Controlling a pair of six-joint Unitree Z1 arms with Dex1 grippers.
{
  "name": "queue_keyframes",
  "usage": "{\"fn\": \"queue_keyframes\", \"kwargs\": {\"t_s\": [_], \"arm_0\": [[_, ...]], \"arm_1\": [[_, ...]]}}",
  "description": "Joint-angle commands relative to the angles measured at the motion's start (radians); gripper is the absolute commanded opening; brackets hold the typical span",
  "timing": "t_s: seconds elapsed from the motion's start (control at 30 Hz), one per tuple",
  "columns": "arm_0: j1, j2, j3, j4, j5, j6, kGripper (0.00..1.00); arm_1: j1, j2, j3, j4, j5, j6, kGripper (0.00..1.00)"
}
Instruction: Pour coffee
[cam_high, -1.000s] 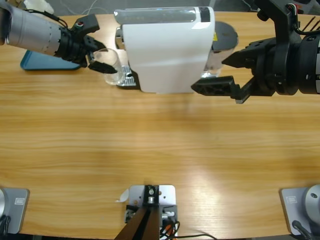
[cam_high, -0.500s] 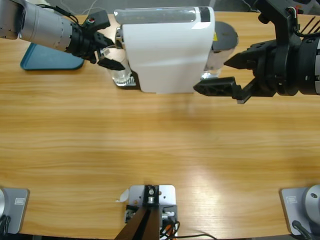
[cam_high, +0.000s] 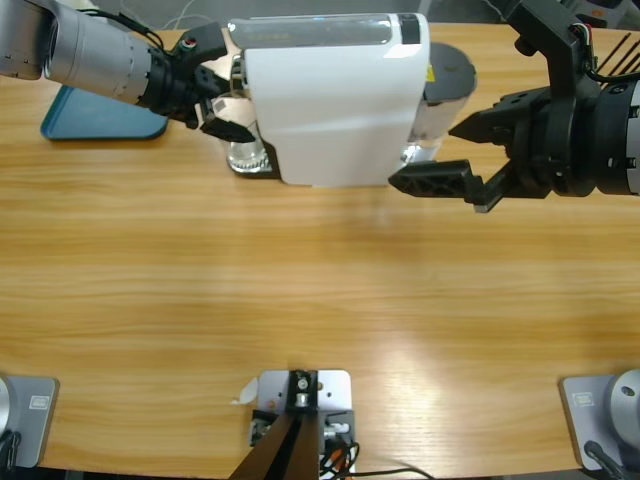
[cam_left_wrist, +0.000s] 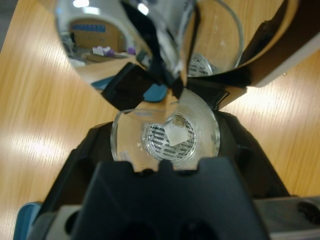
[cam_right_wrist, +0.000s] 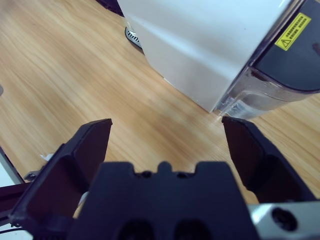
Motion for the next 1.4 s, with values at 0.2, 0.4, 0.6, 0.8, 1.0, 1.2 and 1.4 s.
{"fn": "queue_keyframes", "kwargs": {"t_s": [0.2, 0.4, 0.6, 0.8, 1.0, 1.2, 1.4], "arm_0": [[-0.008, 0.066, 0.021, -0.01, 0.021, -0.061, 0.255], [-0.016, 0.059, 0.023, -0.013, 0.011, -0.074, 0.989], [-0.02, 0.047, 0.04, -0.013, -0.015, -0.075, 0.996], [-0.015, 0.01, 0.068, -0.013, -0.011, -0.077, 0.996], [0.02, -0.052, 0.073, -0.017, -0.012, -0.115, 0.996], [0.052, -0.092, 0.075, -0.027, -0.014, -0.15, 0.996], [0.061, -0.199, 0.141, -0.024, 0.003, -0.196, 0.996]], "arm_1": [[-0.012, -0.006, 0.039, 0.006, 0.001, -0.004, 1.0], [-0.012, -0.002, 0.04, 0.004, 0.002, -0.003, 1.0], [-0.012, 0.005, 0.035, 0.0, 0.005, -0.003, 1.0], [-0.012, 0.011, 0.035, -0.003, 0.01, -0.003, 1.0], [-0.012, 0.012, 0.036, -0.002, 0.01, -0.003, 1.0], [-0.012, -0.001, 0.039, 0.008, 0.008, -0.003, 1.0], [-0.012, 0.014, 0.019, 0.006, 0.007, -0.003, 1.0]]}}
